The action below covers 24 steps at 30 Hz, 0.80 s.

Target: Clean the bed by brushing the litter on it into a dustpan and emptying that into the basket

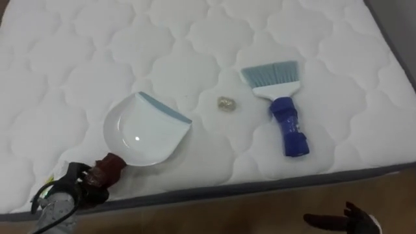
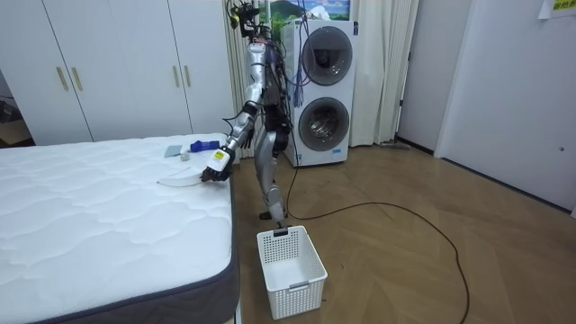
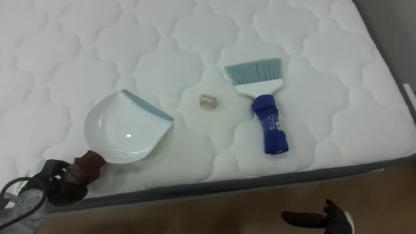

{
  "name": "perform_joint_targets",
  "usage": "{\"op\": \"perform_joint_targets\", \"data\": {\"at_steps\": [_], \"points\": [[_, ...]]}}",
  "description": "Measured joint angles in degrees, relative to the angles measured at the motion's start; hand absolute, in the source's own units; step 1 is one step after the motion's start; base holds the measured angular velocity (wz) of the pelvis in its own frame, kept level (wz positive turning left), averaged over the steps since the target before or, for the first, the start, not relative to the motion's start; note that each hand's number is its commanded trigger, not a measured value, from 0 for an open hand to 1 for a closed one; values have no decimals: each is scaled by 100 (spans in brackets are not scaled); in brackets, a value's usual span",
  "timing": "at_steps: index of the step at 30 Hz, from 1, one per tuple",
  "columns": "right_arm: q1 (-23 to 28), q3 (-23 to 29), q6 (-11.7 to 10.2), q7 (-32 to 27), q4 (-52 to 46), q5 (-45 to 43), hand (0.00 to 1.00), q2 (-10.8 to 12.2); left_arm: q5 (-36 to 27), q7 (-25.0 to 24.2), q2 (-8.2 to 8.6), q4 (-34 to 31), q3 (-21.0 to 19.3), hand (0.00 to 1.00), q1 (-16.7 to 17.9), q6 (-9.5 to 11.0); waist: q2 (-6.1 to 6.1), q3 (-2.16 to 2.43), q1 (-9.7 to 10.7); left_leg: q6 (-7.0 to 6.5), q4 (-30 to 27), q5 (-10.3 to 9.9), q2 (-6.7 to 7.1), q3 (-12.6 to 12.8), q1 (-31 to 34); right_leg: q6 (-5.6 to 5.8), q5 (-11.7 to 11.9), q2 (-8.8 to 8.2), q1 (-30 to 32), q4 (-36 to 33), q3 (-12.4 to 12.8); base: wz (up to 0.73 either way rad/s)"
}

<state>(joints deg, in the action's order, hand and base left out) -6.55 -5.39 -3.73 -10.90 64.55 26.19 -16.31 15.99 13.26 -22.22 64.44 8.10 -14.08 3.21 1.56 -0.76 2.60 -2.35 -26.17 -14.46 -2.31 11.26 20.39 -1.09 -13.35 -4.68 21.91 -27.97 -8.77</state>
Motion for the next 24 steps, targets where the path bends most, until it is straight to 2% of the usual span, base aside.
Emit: {"op": "perform_joint_targets", "data": {"at_steps": [6, 13, 17, 21, 24], "points": [[-126, 13, -288, -653, -498, -52, 0, -2, -1, 118, 0, -285, 13, 100, 378, 192, -31, -23, 21, 2, 71, 1, 1, 89, -16, 1, -2, -4, 55, -38, 78, -5], [-182, 50, -734, -1398, -1226, -392, 0, -4, 59, 220, 0, -532, 38, 100, 470, 236, -42, -35, 11, -1, 142, 3, 10, 117, 79, 10, 0, -17, 168, 37, 75, 0], [-225, 233, -798, -1782, -1493, -880, 0, -6, 59, 243, 0, -596, 21, 100, 549, 304, -14, -50, 13, -16, 148, 32, 24, 130, 102, 18, 5, -30, 204, 14, 74, 0], [-350, 223, -1058, -2232, -1706, -1199, 0, -20, 106, 245, 0, -647, 74, 100, 545, 313, 12, -66, 13, -16, 150, 33, 26, 132, 102, 19, 5, -33, 198, 24, 66, 0], [-433, 213, -1141, -2428, -1805, -1355, 0, -19, 125, 234, 0, -712, 136, 100, 544, 331, 21, -73, 5, -16, 158, 33, 28, 133, 100, 19, 5, -35, 197, 26, 74, 0]]}}
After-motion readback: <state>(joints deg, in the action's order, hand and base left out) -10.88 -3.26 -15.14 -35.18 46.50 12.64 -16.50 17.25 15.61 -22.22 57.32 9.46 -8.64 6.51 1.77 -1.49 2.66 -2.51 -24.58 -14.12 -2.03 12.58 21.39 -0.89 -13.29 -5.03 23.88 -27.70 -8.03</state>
